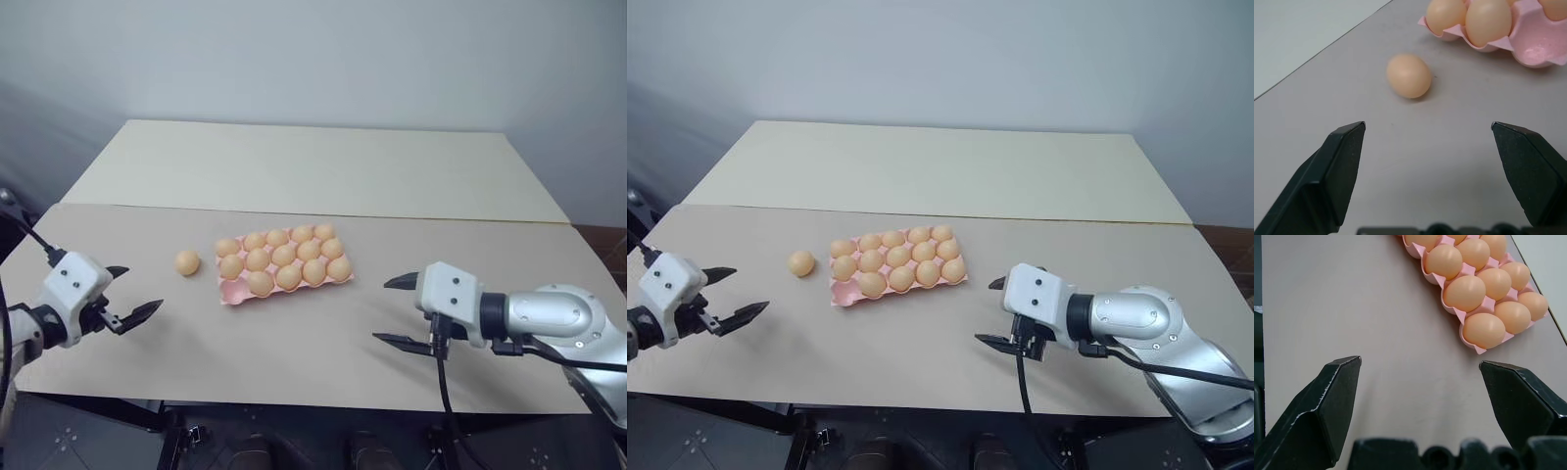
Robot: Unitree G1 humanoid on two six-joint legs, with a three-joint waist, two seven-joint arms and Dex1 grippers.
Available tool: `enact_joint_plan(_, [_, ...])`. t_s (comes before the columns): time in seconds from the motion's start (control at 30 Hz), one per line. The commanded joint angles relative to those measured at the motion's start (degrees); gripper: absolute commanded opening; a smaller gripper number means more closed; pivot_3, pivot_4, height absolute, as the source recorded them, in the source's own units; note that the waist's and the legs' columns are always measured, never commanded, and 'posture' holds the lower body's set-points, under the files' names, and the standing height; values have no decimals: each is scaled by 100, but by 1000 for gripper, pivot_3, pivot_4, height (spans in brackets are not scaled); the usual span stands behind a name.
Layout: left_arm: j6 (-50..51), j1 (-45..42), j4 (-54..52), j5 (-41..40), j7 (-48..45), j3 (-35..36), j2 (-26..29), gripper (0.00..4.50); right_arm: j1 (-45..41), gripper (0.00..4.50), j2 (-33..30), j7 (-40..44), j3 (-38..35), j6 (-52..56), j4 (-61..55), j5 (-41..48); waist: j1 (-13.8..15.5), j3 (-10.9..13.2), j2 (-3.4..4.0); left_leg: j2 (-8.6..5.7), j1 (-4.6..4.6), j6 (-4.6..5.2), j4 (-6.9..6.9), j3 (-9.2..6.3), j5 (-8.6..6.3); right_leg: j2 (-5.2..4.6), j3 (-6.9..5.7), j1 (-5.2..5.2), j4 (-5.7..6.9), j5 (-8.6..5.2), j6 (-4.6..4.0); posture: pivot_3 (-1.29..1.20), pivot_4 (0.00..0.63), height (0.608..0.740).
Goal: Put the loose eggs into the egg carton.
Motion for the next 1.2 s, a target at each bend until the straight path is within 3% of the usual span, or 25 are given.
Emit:
enact_joint_plan(0.03, [264, -536, 188, 52, 461, -166, -117, 4484, -76, 4500, -62, -11, -85, -91, -138, -27, 12, 0, 0, -1, 0, 0, 1, 0, 0, 0, 0, 0, 1, 0, 0, 0, 150, 740])
enact_joint_plan(0.23, [501, -1570, 843, 255, 991, -752, -488, 4484, -68, 4500, -70, -100, -167, 35, -242, 11, 2, 0, -1, -3, -5, 0, 0, -2, 0, 0, -1, -3, 0, 0, 0, 0, 150, 740])
enact_joint_plan(0.57, [294, -2828, 2229, 570, 1068, -1653, -1114, 4484, -34, 4500, -181, -207, -385, 275, -425, 99, -2, -1, -1, -5, -6, 0, 2, -3, 0, 0, 0, -3, 1, 1, 0, 0, 150, 740])
enact_joint_plan(0.93, [245, -3224, 3023, 942, 1244, -1948, -1335, 4484, 140, 4500, -217, -363, -554, 531, -649, 184, -2, -1, -3, -6, -6, 0, 6, -4, 0, 0, 0, -1, 4, 1, 0, 0, 150, 740])
enact_joint_plan(1.03, [215, -3281, 3089, 984, 1234, -1991, -1348, 3900, 142, 4500, -214, -381, -532, 520, -641, 166, -1, -2, -3, -6, -4, 0, 6, -4, 0, 0, 0, 0, 5, 1, 1, 0, 150, 740])
enact_joint_plan(1.2, [243, -3243, 2988, 1068, 1186, -2073, -1285, 2375, 89, 4500, -218, -396, -500, 488, -610, 162, -12, -2, -3, -6, -6, 0, 6, -4, 0, 0, 0, -1, 4, 1, 1, 0, 150, 740])
